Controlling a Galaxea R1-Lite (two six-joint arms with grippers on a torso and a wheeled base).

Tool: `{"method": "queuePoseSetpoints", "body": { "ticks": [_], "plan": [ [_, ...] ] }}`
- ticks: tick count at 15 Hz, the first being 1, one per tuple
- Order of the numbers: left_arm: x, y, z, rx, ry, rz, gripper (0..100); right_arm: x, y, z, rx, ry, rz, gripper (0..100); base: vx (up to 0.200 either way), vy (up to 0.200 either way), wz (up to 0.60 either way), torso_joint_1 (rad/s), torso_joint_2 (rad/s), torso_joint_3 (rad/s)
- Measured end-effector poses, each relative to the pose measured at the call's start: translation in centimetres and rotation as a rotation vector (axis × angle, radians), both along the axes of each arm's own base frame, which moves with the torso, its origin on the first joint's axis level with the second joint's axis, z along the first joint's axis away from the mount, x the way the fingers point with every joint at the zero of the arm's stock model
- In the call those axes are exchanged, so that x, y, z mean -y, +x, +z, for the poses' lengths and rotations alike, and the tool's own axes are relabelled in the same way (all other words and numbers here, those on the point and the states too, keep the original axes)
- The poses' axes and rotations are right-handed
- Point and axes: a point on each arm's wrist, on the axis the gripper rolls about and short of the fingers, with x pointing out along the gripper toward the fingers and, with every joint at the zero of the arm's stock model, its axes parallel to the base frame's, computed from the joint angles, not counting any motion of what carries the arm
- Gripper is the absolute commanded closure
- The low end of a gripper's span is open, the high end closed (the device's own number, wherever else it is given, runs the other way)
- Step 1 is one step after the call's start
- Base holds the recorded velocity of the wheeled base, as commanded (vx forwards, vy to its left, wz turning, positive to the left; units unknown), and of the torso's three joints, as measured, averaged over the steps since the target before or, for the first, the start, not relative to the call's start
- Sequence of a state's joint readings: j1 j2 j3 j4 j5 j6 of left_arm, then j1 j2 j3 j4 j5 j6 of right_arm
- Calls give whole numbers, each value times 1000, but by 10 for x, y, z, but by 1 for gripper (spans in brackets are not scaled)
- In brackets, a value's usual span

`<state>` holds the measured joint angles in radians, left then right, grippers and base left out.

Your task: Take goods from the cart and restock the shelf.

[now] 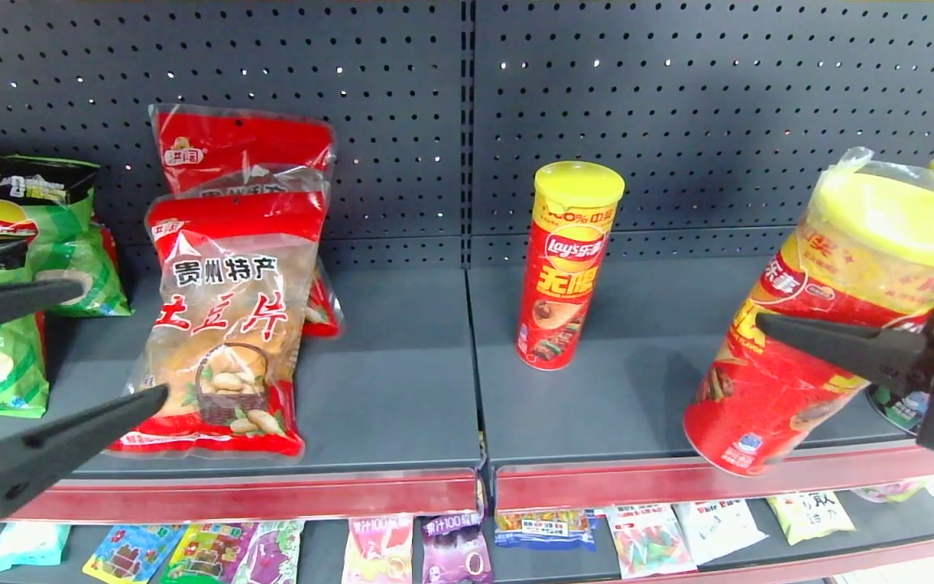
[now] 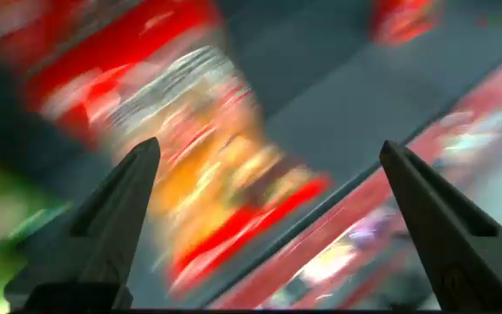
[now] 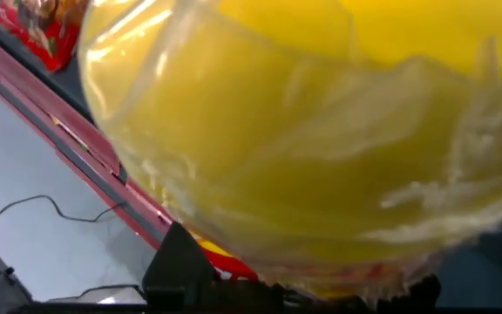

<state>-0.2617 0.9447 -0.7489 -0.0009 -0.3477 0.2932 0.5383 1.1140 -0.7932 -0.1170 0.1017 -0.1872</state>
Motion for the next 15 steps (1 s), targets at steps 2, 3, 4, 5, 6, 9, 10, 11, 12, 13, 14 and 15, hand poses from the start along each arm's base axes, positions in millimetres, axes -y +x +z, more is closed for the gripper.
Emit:
{"method": "queuePoseSetpoints", "body": {
  "ticks": [2,3,4,5,6,9,10,11,12,13,14,15],
  "plan": [
    [38,36,20,-87,-88,-223,0,-2,4,2,12,5,-15,100,0,0,0,0,0,0],
    [55,52,25,-115,-99,-304,0,-2,5,2,13,5,-17,100,0,0,0,0,0,0],
    [73,71,29,-129,-103,-381,0,-2,6,2,10,3,-19,100,0,0,0,0,0,0],
    [90,89,30,-129,-98,-437,0,-3,7,2,8,2,-20,100,0,0,0,0,0,0],
    [104,105,28,-130,-92,-476,0,-4,9,2,7,1,-22,100,0,0,0,0,0,0],
    [133,136,19,-111,-91,-531,0,-5,12,1,-1,-4,-29,100,0,0,0,0,0,0],
    [141,144,15,-110,-89,-533,0,-6,13,0,-3,-6,-33,100,0,0,0,0,0,0],
    [148,152,11,-106,-87,-527,0,-6,14,0,-6,-8,-34,100,0,0,0,0,0,0],
    [153,158,8,-106,-85,-522,0,-6,14,-1,-10,-10,-35,100,0,0,0,0,0,0],
    [159,165,5,-102,-85,-522,0,-6,15,-2,-13,-11,-37,100,0,0,0,0,0,0],
    [164,171,5,-92,-88,-525,0,-7,16,-2,-14,-12,-38,100,0,0,0,0,0,0],
    [169,176,4,-87,-90,-531,0,-7,16,-3,-17,-13,-38,100,0,0,0,0,0,0]
  ]
}}
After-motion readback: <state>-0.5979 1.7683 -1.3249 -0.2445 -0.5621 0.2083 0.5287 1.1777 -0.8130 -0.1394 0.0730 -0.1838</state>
